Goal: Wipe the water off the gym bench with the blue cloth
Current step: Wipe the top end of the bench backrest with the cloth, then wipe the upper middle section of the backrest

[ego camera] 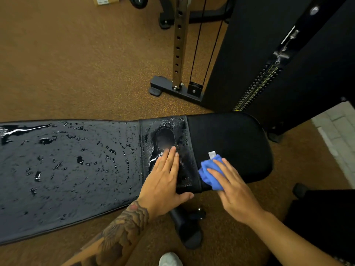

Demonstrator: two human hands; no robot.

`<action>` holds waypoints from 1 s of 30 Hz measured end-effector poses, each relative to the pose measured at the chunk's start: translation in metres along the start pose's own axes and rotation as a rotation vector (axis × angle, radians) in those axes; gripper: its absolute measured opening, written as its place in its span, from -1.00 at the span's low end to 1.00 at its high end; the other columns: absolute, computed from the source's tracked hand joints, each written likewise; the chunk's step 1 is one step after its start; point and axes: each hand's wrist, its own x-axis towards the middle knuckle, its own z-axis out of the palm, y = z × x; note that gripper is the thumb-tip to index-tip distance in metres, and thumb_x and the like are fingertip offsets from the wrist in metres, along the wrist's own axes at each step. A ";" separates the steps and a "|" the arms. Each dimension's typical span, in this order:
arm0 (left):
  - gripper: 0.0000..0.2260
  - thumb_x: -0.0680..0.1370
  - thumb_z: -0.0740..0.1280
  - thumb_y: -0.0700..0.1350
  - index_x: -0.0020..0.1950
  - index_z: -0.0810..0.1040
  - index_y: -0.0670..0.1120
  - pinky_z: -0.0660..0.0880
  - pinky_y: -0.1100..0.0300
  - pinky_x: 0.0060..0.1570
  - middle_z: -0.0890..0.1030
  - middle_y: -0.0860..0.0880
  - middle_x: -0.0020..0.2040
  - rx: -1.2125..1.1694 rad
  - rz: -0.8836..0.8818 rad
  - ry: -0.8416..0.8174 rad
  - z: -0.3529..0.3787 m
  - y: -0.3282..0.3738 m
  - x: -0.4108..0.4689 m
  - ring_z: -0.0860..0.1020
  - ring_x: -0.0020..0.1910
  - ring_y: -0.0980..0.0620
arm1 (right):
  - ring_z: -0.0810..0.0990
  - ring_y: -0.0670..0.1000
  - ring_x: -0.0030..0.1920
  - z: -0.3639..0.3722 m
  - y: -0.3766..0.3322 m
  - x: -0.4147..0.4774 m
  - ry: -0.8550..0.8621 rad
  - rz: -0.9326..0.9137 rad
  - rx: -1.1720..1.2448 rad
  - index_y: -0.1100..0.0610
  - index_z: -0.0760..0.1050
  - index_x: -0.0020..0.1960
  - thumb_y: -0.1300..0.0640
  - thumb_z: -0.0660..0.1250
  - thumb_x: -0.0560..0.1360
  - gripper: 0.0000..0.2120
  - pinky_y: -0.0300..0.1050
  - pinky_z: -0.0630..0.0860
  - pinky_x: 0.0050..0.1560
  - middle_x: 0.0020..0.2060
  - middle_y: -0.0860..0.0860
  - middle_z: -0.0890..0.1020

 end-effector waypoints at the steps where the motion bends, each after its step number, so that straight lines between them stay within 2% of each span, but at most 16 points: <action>1: 0.03 0.37 0.18 0.44 0.54 -0.10 -0.23 -0.16 0.02 0.49 -0.18 -0.15 0.56 0.004 0.002 0.024 -0.001 -0.004 -0.006 -0.23 0.53 -0.10 | -0.04 0.01 0.54 -0.002 0.003 -0.003 0.022 0.053 0.012 0.00 0.23 0.48 0.30 0.28 0.48 -0.38 0.12 0.12 0.48 0.53 -0.02 0.15; 4: 0.02 0.39 0.16 0.45 0.55 -0.08 -0.23 -0.07 -0.01 0.50 -0.15 -0.14 0.57 -0.005 -0.035 0.044 -0.002 -0.015 -0.020 -0.20 0.54 -0.09 | 0.03 0.04 0.53 -0.003 -0.010 0.012 0.155 0.248 0.111 0.02 0.28 0.46 0.35 0.24 0.50 -0.42 0.07 0.13 0.49 0.51 0.01 0.19; 7: 0.01 0.39 0.18 0.43 0.54 -0.03 -0.25 0.03 -0.06 0.49 -0.10 -0.16 0.57 -0.028 -0.092 0.069 -0.002 -0.027 -0.030 -0.14 0.55 -0.10 | 0.15 0.15 0.50 0.003 -0.050 0.044 0.259 0.189 0.154 0.10 0.36 0.41 0.31 0.19 0.47 -0.49 0.01 0.10 0.48 0.46 0.12 0.28; 9: 0.00 0.39 0.21 0.42 0.54 0.01 -0.27 0.08 -0.08 0.47 -0.03 -0.19 0.57 -0.037 -0.106 0.092 -0.001 -0.033 -0.035 -0.07 0.55 -0.14 | 0.15 0.16 0.50 0.013 -0.080 0.060 0.231 0.095 0.125 0.13 0.34 0.42 0.26 0.19 0.47 -0.50 0.02 0.11 0.48 0.46 0.15 0.28; 12: -0.04 0.41 0.21 0.38 0.52 0.01 -0.26 0.08 -0.06 0.48 0.02 -0.21 0.55 -0.027 -0.109 0.126 0.000 -0.039 -0.044 0.00 0.54 -0.16 | 0.12 0.20 0.51 0.039 -0.108 0.069 0.130 0.012 0.066 0.13 0.29 0.46 0.20 0.12 0.48 -0.47 0.16 0.17 0.45 0.48 0.17 0.26; 15: -0.06 0.43 0.18 0.38 0.53 -0.05 -0.23 0.02 -0.03 0.50 -0.01 -0.18 0.56 -0.015 -0.112 0.126 0.002 -0.045 -0.052 -0.05 0.54 -0.13 | 0.04 0.20 0.53 0.055 -0.111 0.068 0.059 0.003 -0.032 0.11 0.23 0.49 0.11 0.07 0.49 -0.45 0.21 0.13 0.46 0.51 0.15 0.21; 19: -0.04 0.43 0.17 0.42 0.54 -0.08 -0.20 0.00 -0.03 0.48 -0.05 -0.16 0.57 -0.032 -0.095 0.122 0.004 -0.046 -0.057 -0.10 0.55 -0.07 | -0.11 0.13 0.54 0.050 -0.107 0.068 -0.012 -0.012 -0.024 0.08 0.12 0.53 0.09 0.15 0.52 -0.41 0.16 -0.02 0.50 0.55 0.10 0.08; 21: -0.10 0.45 0.21 0.34 0.55 -0.03 -0.21 0.01 -0.03 0.49 -0.03 -0.14 0.57 -0.085 -0.061 0.151 0.001 -0.042 -0.054 -0.10 0.55 -0.06 | -0.23 0.05 0.54 0.040 -0.104 0.068 -0.078 -0.029 0.077 0.05 0.03 0.56 0.10 0.21 0.50 -0.32 0.09 -0.13 0.52 0.56 0.04 -0.05; 23: -0.16 0.47 0.24 0.24 0.55 0.02 -0.21 0.06 -0.06 0.47 -0.01 -0.13 0.57 -0.140 0.000 0.165 -0.002 -0.034 -0.046 -0.08 0.55 -0.06 | -0.25 -0.05 0.53 0.025 -0.099 0.065 -0.123 -0.020 0.216 0.00 -0.04 0.57 0.16 0.27 0.45 -0.22 -0.01 -0.17 0.52 0.56 -0.02 -0.10; 26: -0.23 0.49 0.23 0.19 0.55 0.06 -0.19 0.13 -0.12 0.46 0.03 -0.15 0.57 -0.144 0.107 0.146 -0.007 -0.018 -0.027 -0.04 0.55 -0.10 | -0.15 -0.10 0.53 0.007 -0.080 0.053 -0.035 0.017 0.290 -0.06 -0.03 0.56 0.18 0.31 0.41 -0.17 -0.02 -0.09 0.52 0.56 -0.05 0.00; 30: -0.30 0.52 0.14 0.25 0.56 0.07 -0.06 0.03 -0.11 0.48 -0.02 -0.14 0.57 -0.038 0.096 0.107 -0.008 -0.001 -0.001 -0.09 0.55 -0.15 | -0.13 -0.09 0.54 -0.006 -0.045 0.034 0.040 0.135 0.175 -0.03 0.00 0.56 0.07 0.32 0.42 -0.20 0.06 -0.05 0.52 0.55 -0.07 0.03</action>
